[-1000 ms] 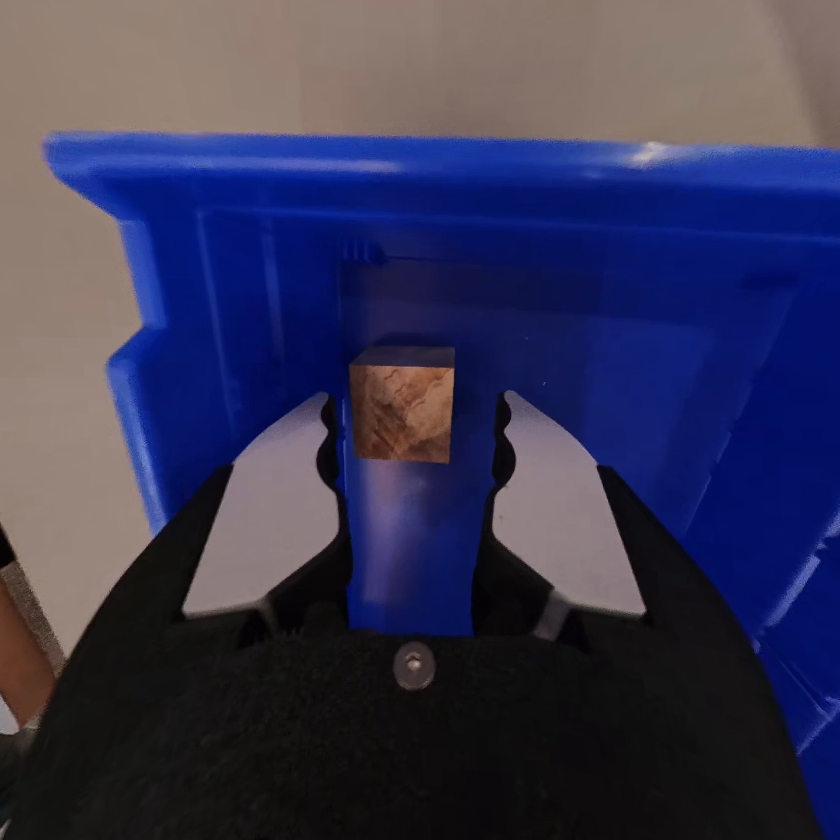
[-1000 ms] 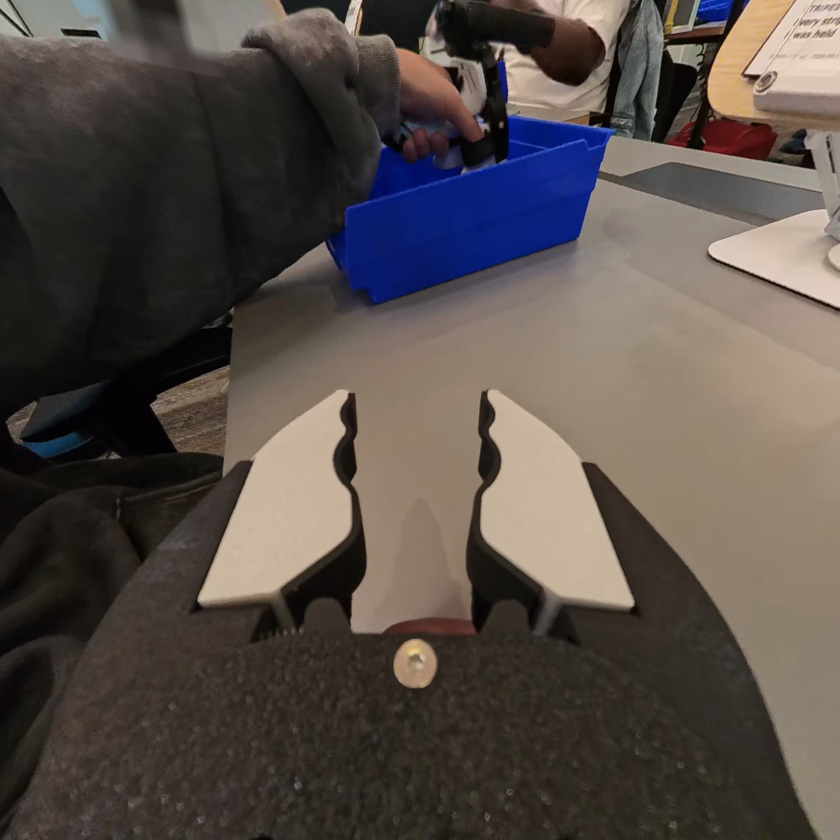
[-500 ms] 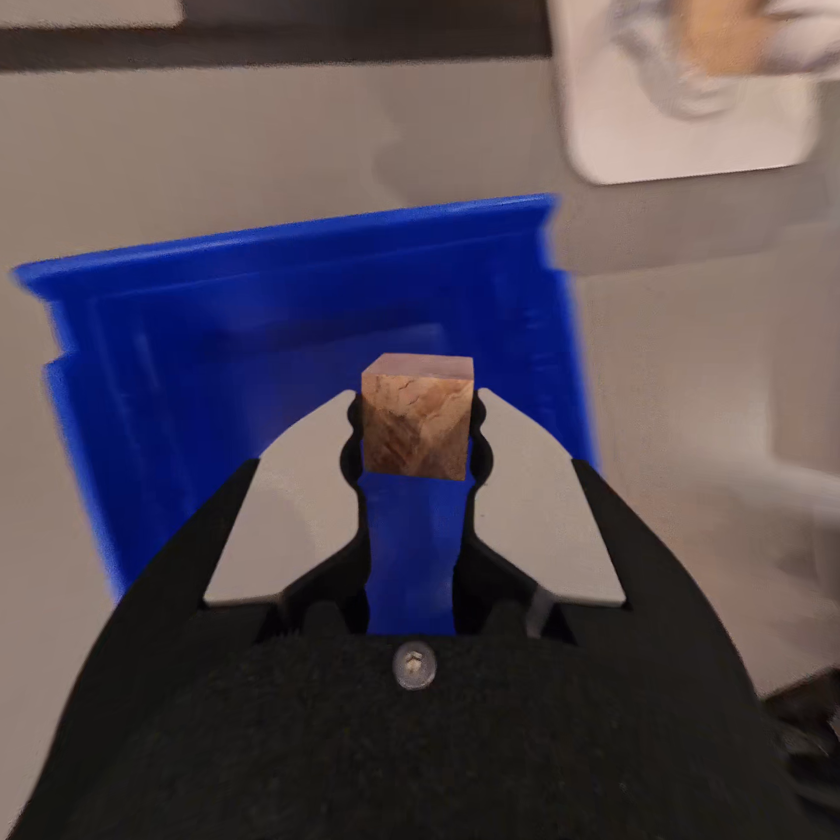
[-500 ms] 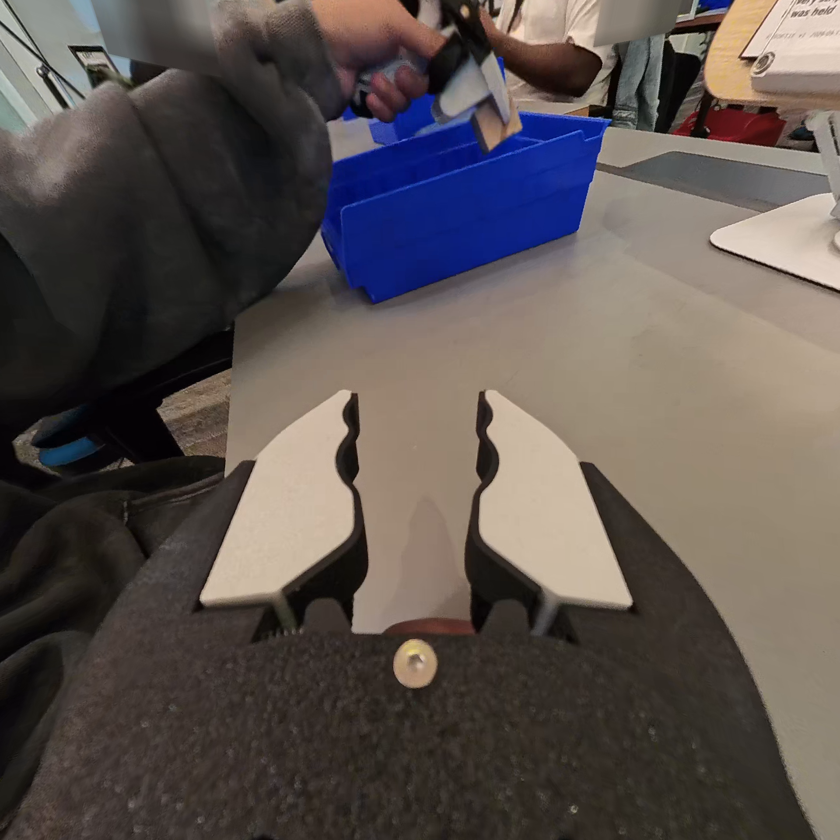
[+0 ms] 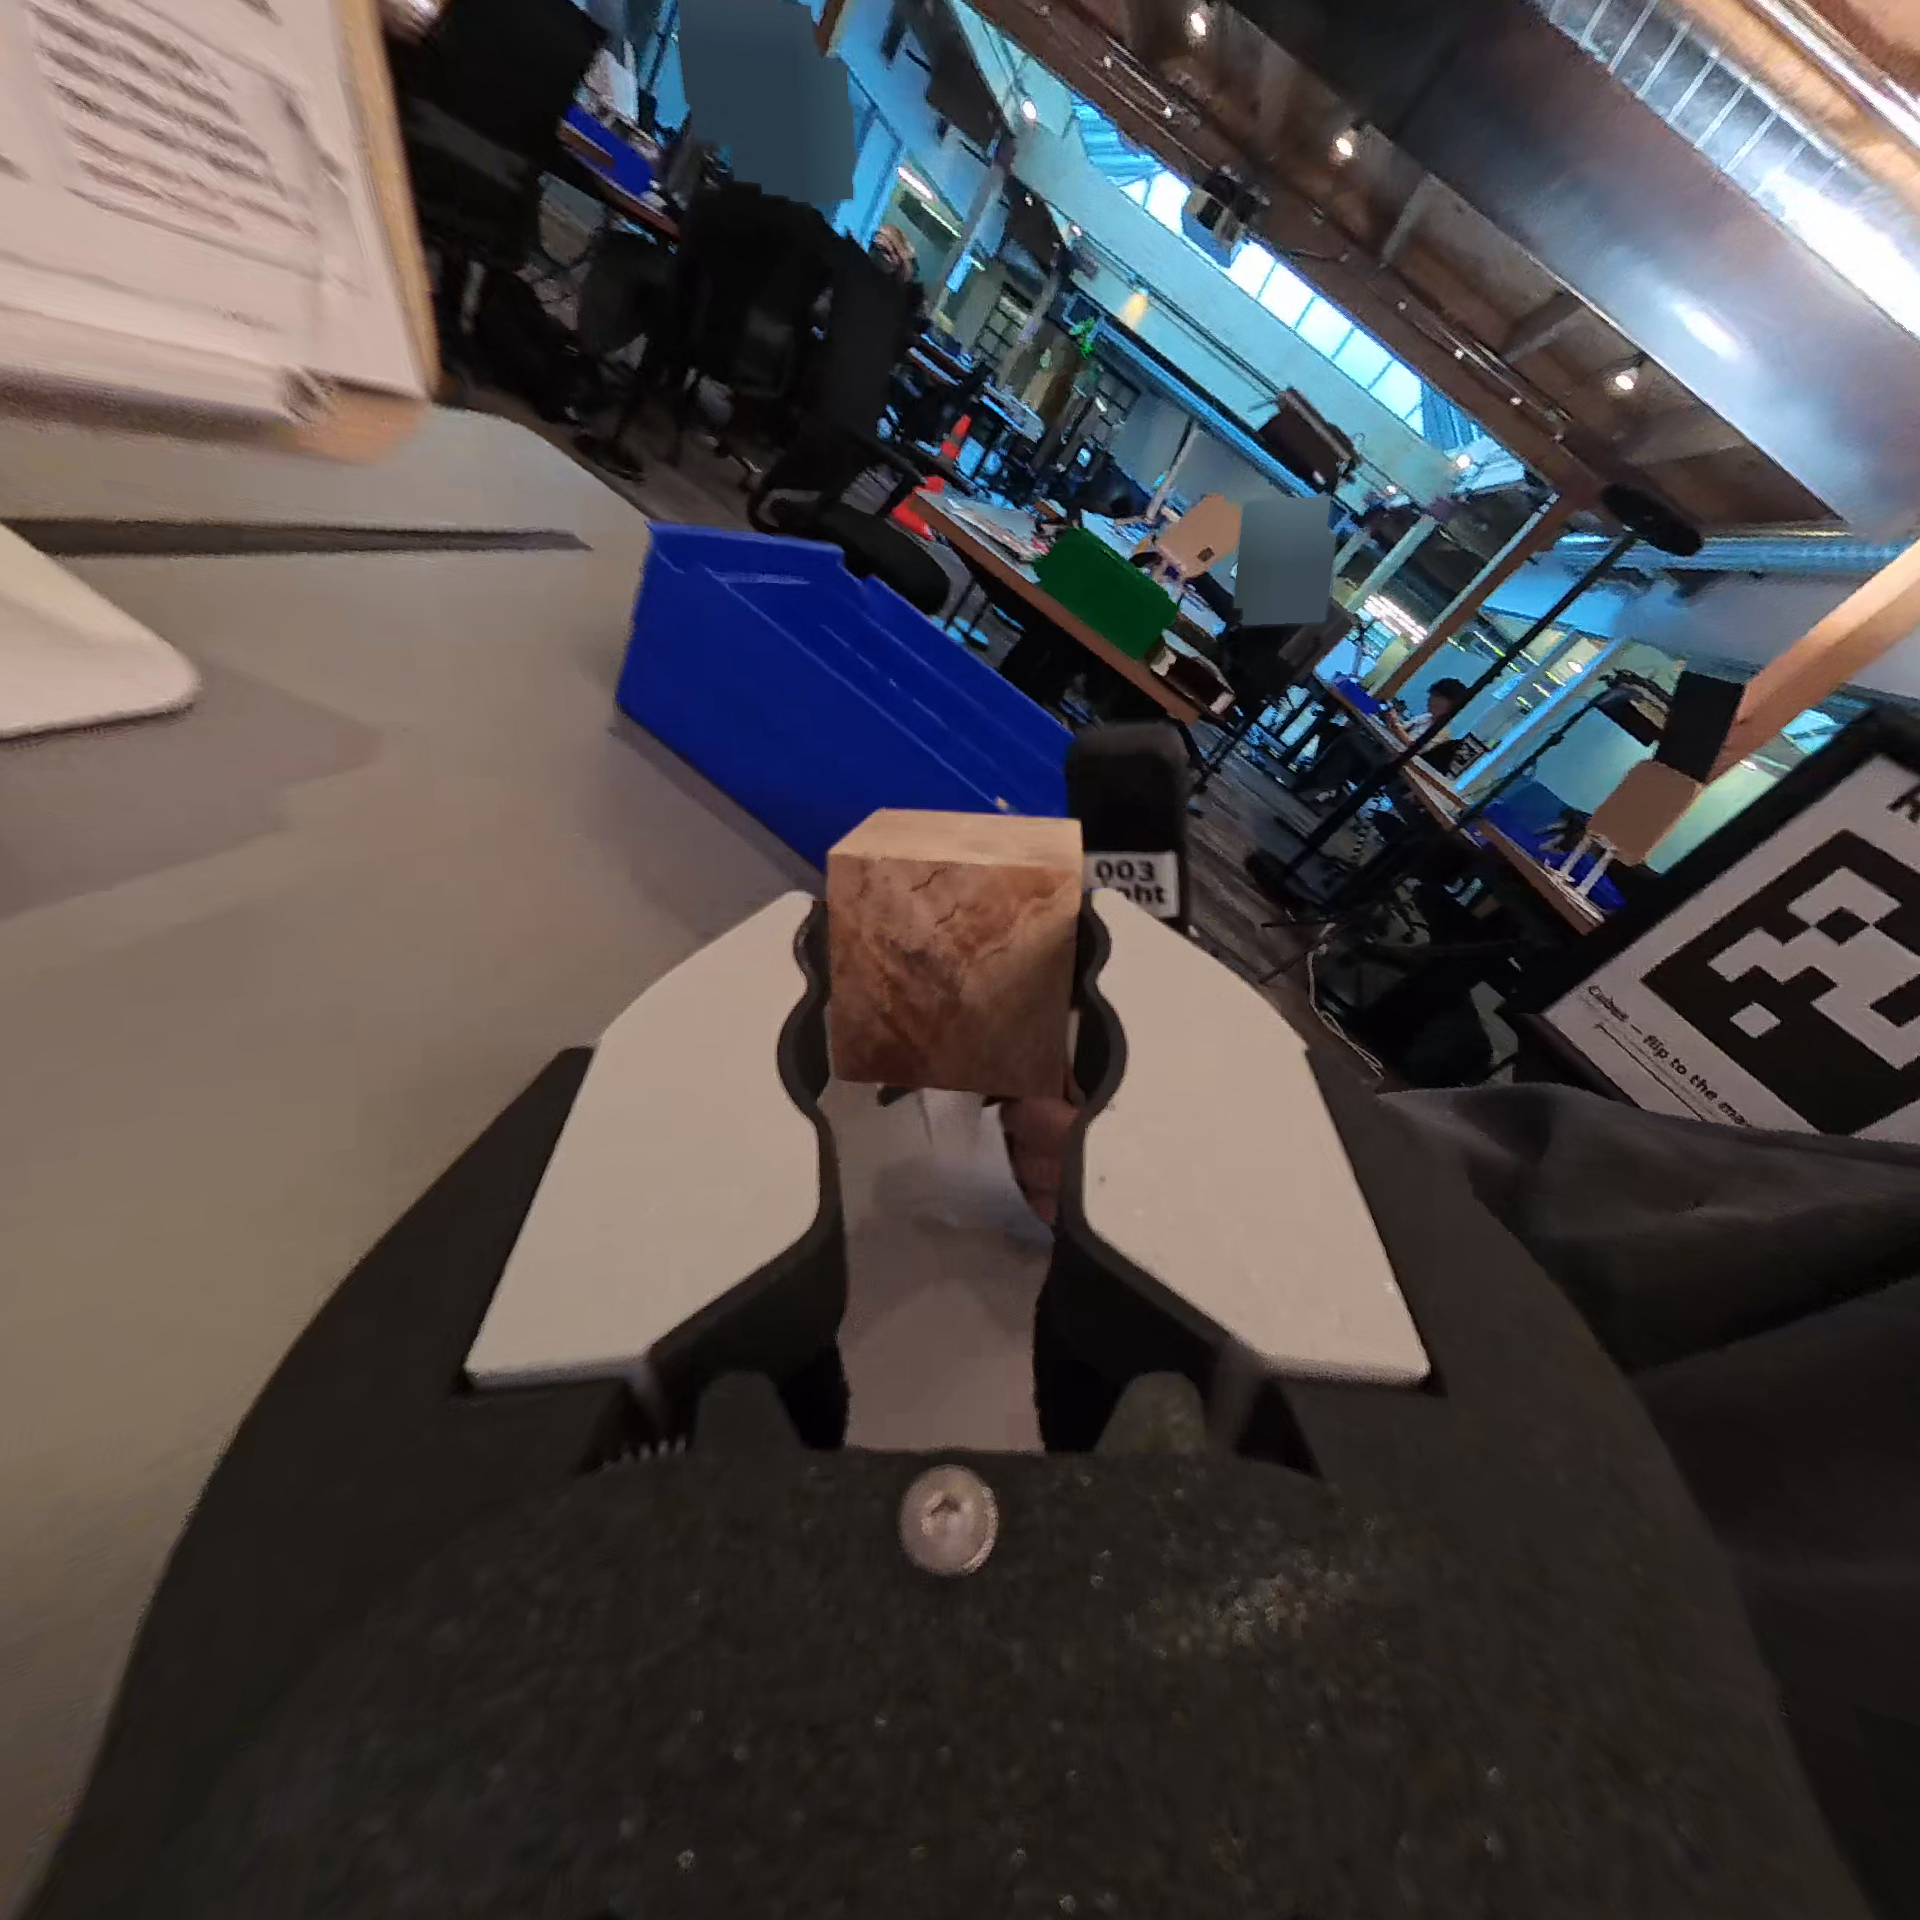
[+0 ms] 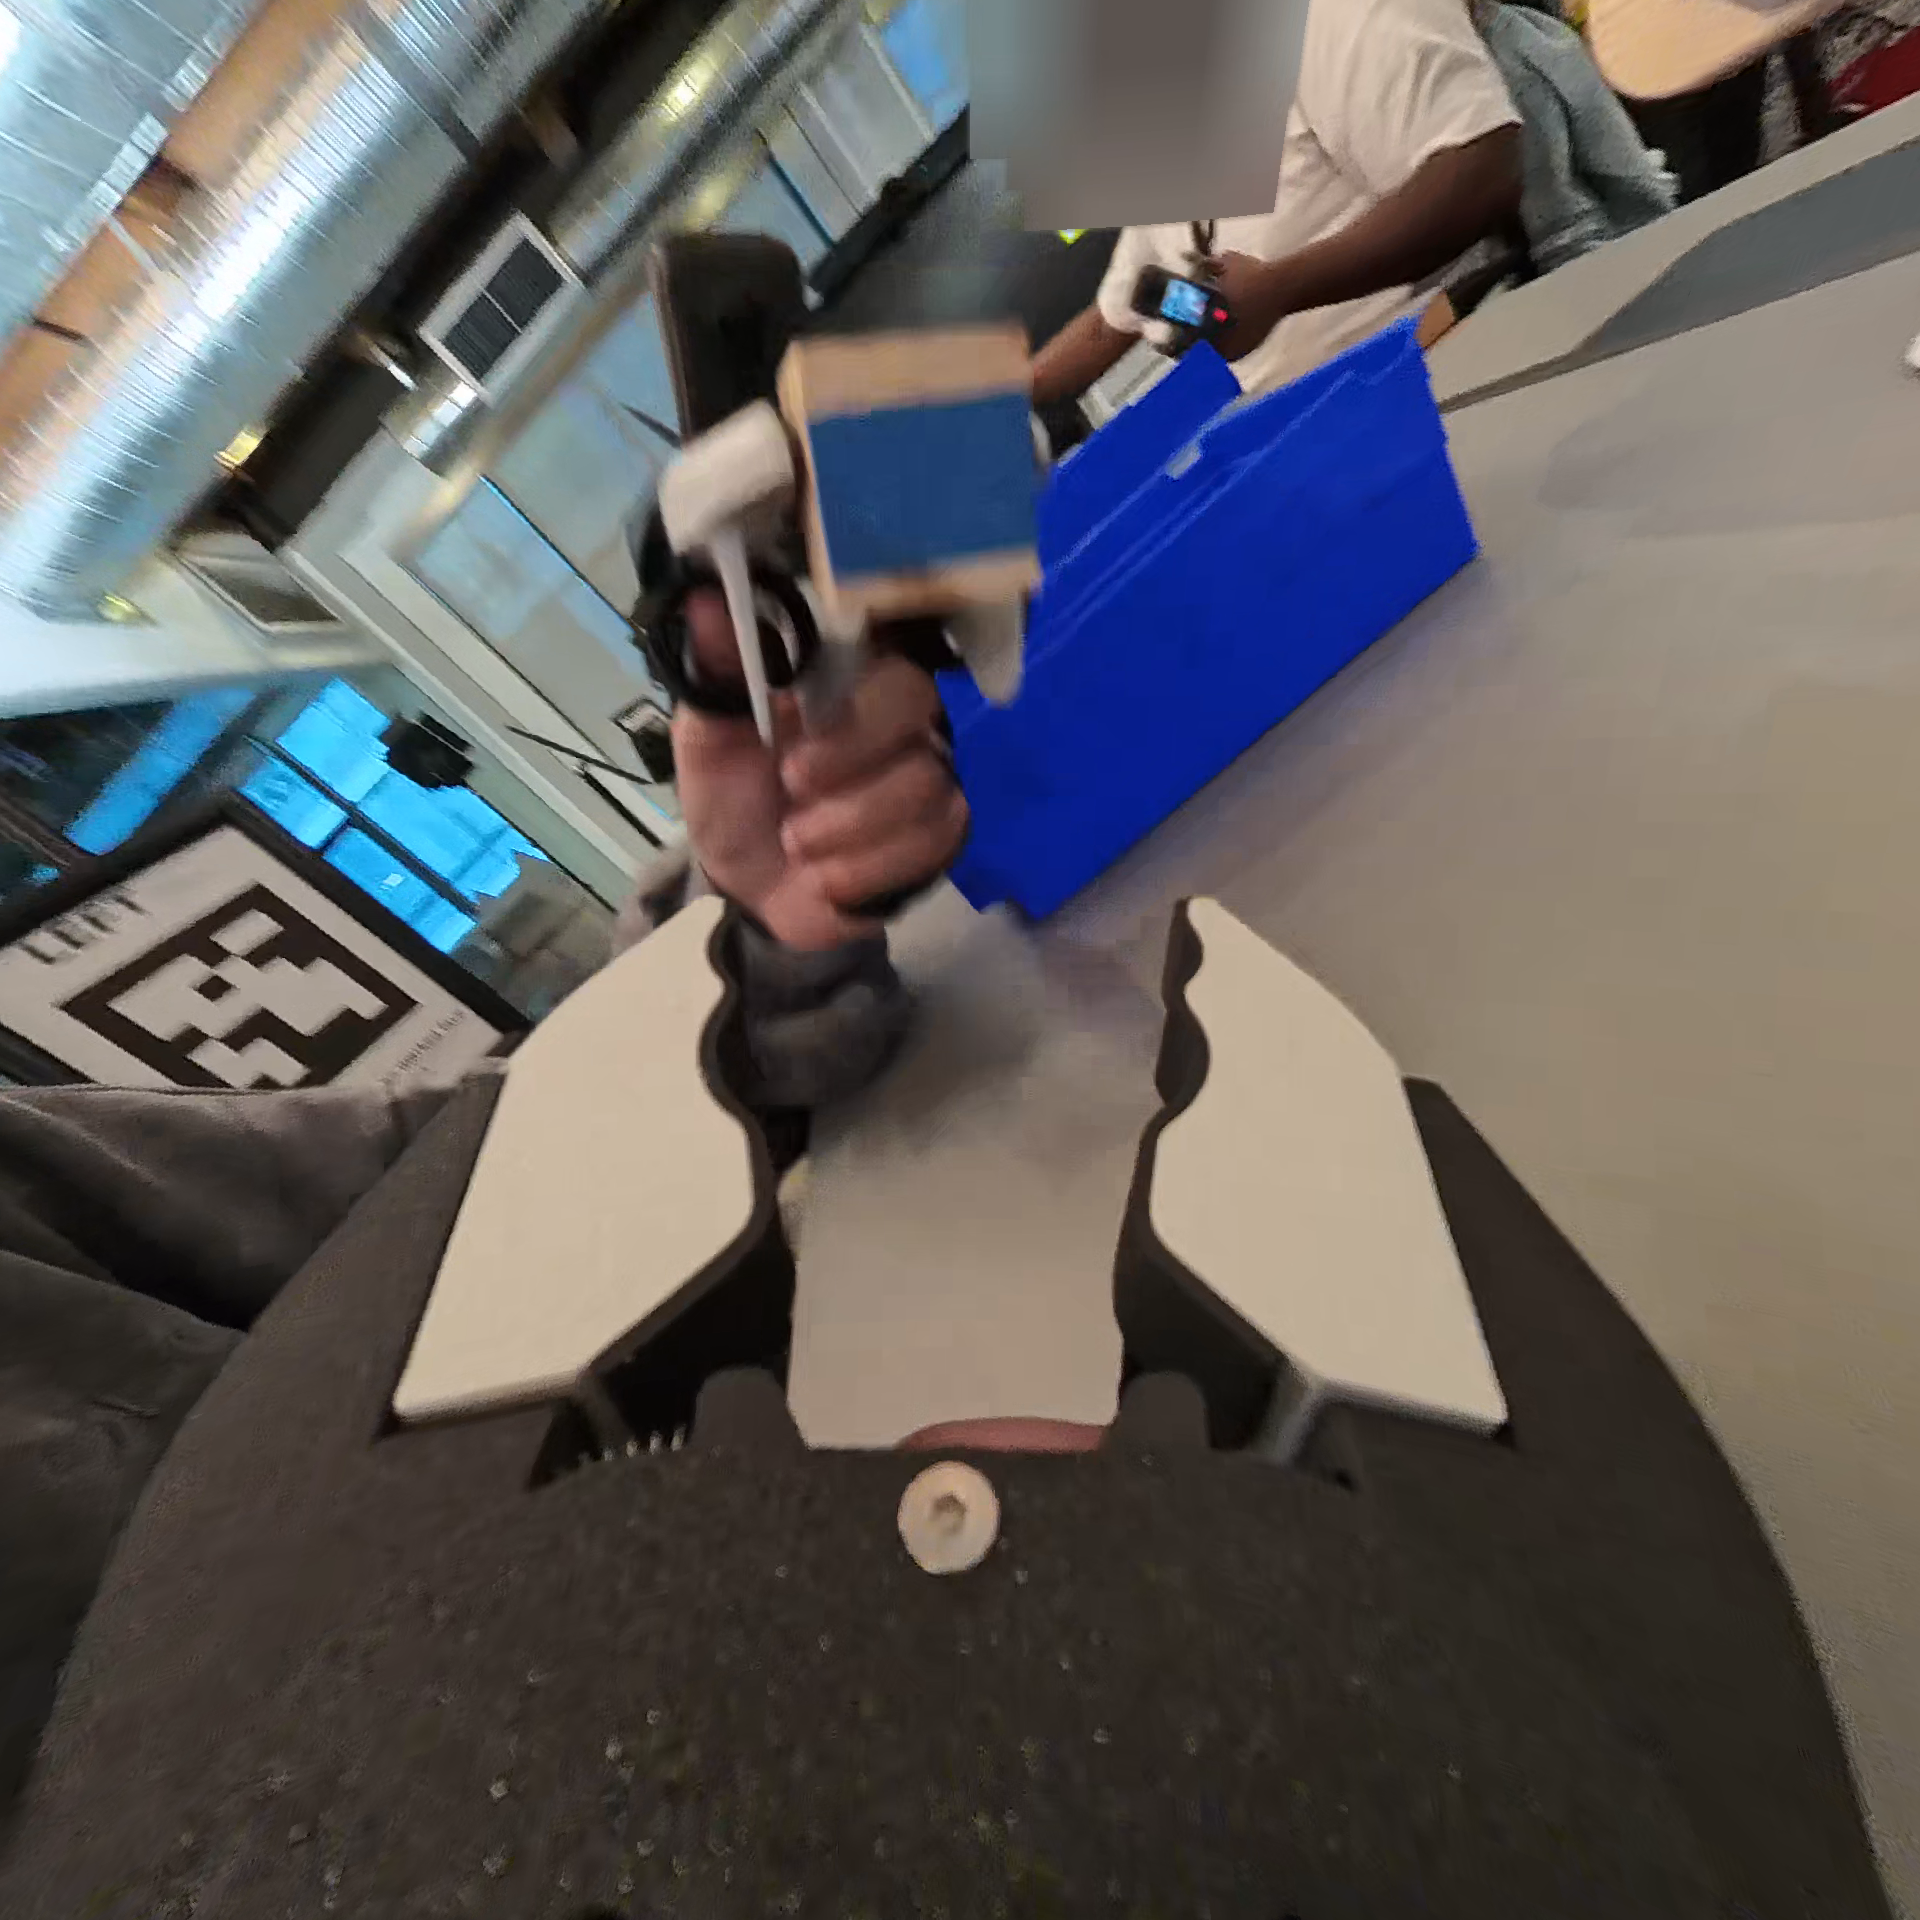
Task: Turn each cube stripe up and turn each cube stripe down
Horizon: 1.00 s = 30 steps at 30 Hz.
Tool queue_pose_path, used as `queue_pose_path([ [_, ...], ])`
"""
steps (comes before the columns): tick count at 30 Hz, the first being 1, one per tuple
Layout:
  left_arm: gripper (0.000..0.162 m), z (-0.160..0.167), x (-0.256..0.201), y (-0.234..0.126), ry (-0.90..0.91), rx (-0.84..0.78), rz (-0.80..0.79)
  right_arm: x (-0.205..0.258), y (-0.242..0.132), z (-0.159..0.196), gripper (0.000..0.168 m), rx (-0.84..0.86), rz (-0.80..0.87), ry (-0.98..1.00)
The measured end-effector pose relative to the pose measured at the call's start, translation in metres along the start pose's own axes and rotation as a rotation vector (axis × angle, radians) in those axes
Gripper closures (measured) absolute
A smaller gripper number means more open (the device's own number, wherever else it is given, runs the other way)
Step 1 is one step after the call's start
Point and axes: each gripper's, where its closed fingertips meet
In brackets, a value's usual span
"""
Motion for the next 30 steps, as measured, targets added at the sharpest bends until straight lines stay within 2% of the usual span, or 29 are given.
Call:
queue_pose_path([
  [4,0.118,0.03,-0.019,0.023,-0.039,0.044,0.08,0.006,0.009,-0.017,0.095,-0.076,-0.011,-0.062],
  [8,0.118,0.041,-0.027,0.029,-0.061,0.063,0.119,0.002,0.001,-0.017,0.109,-0.076,0.04,-0.148],
  [11,0.118,0.045,-0.032,0.033,-0.043,0.053,0.13,0.012,0.002,-0.012,0.123,-0.067,-0.04,-0.117],
  [16,0.118,0.051,-0.043,0.03,-0.032,0.097,0.17,0.022,-0.005,-0.01,0.123,-0.049,-0.068,-0.129],
  [17,0.112,0.049,-0.045,0.025,-0.024,0.107,0.159,0.024,-0.007,-0.011,0.123,-0.05,-0.067,-0.136],
  [18,0.093,0.046,-0.045,0.017,-0.012,0.103,0.129,0.025,-0.009,-0.012,0.123,-0.054,-0.056,-0.147],
  [19,0.082,0.043,-0.044,0.008,0.007,0.094,0.087,0.024,-0.012,-0.012,0.123,-0.052,-0.037,-0.16],
  [22,0.08,0.049,-0.027,-0.022,0.087,0.079,-0.122,0.023,-0.021,-0.013,0.123,-0.037,0.009,-0.194],
  [26,0.088,0.096,0.009,-0.057,0.163,0.079,-0.419,0.014,-0.033,-0.018,0.123,-0.033,0.1,-0.223],
  [27,0.09,0.106,0.015,-0.062,0.169,0.09,-0.466,0.012,-0.035,-0.019,0.123,-0.03,0.122,-0.231],
  [30,0.091,0.119,0.014,-0.062,0.16,0.128,-0.448,0.008,-0.043,-0.025,0.123,-0.01,0.205,-0.267],
])
Point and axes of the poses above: each gripper's, where its closed fingertips meet, y out along the fingers, z out of its underside, x = y × z across the jaws, and after that the axes turned 6 degrees about -z, right-handed
